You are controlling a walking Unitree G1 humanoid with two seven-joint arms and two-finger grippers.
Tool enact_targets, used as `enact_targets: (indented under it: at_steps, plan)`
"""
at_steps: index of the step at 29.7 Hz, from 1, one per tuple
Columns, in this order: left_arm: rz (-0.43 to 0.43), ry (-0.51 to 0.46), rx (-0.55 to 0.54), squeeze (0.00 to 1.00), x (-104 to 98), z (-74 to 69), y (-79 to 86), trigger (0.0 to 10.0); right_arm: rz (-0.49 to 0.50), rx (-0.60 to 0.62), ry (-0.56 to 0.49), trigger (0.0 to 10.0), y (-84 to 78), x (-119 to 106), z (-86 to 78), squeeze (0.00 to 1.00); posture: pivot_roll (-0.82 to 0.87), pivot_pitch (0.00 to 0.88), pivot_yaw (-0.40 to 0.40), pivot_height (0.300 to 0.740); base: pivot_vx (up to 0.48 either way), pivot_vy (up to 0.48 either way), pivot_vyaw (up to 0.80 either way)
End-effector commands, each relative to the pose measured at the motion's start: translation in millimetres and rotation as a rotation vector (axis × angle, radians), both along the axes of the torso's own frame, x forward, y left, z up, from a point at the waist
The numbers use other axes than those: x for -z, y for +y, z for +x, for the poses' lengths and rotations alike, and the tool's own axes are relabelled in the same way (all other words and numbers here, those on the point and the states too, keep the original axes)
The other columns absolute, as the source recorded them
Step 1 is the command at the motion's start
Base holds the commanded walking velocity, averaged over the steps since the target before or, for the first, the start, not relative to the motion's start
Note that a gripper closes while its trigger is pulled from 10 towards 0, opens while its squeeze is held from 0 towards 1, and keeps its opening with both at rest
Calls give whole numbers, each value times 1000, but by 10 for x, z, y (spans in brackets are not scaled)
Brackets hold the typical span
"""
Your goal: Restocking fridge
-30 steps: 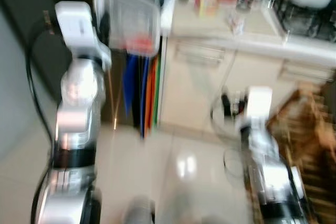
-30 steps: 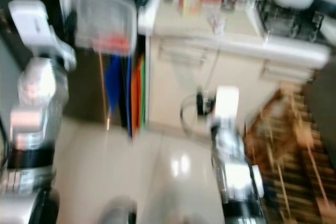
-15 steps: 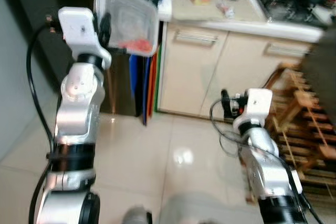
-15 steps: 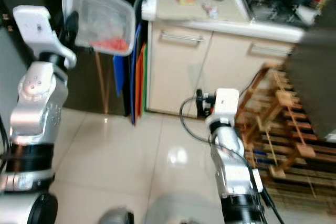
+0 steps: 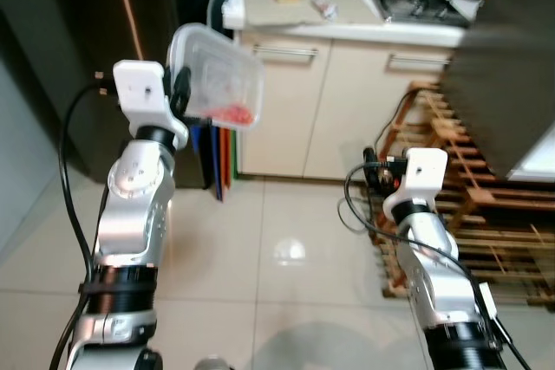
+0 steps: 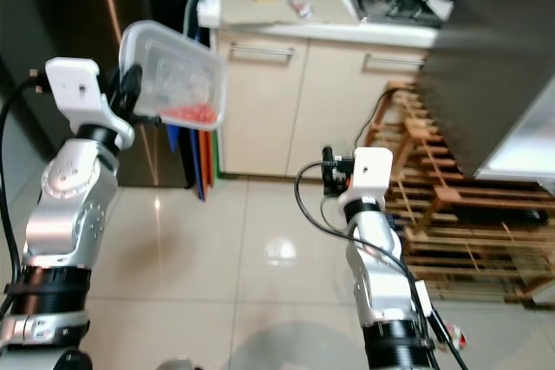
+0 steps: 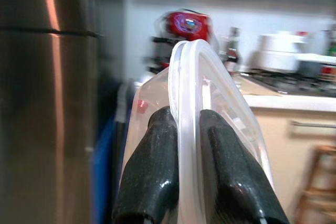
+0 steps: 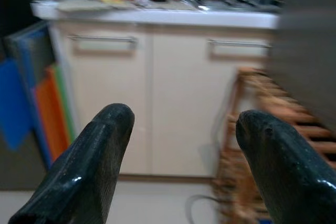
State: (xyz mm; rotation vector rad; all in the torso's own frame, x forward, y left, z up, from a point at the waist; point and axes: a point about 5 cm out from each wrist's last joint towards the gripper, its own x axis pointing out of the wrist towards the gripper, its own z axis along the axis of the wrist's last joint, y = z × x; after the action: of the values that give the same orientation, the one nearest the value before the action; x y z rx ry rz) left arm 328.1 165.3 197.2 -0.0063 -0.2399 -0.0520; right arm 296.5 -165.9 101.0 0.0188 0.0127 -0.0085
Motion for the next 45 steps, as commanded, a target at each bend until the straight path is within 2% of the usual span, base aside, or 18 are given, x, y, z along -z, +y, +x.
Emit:
enact_targets:
  at_steps: [1, 7, 17, 22, 25, 33, 37, 41, 45]
  plan:
    - [11, -4, 2, 0, 3, 2, -25, 10000, 3, 20, -5, 10000, -38, -17, 19, 31, 133, 0, -25, 740, 0, -480, -744]
    - [6, 15, -2, 0, 79, -24, -47, 10000, -4, 22, -6, 10000, -50, -12, 21, 31, 130, 0, -26, 740, 0, -480, -744]
    - [21, 33, -19, 0, 145, -29, -88, 10000, -27, -1, -12, 10000, -27, 16, -46, 31, 122, 0, -25, 740, 0, -480, 0]
    - [28, 36, -15, 0, 155, -22, -118, 10000, -32, -21, -22, 10000, 14, 17, -67, 67, 118, 0, -23, 740, 0, -472, 671]
    - [30, 37, -19, 0, 157, -15, -132, 10000, -18, -15, -26, 10000, 15, 16, -71, 43, 119, 0, -21, 740, 0, -472, 235]
    - [35, 59, -62, 0, 193, 2, -84, 10000, -24, -20, -22, 10000, 26, 52, -122, 35, 117, 0, -10, 740, 0, -452, 0]
    - [42, 76, -74, 0, 224, 23, -89, 10000, -62, -84, -29, 10000, 128, 98, -238, 35, 116, 0, -5, 740, 243, -262, 0]
    - [44, 77, -71, 0, 221, 32, -98, 10000, -71, -107, -35, 10000, 166, 92, -239, 35, 115, 0, -4, 740, 0, 0, 0]
    - [47, 70, -50, 0, 222, 49, -144, 10000, -79, -156, -55, 10000, 273, 35, -168, 31, 99, 0, -2, 740, 0, 0, 0]
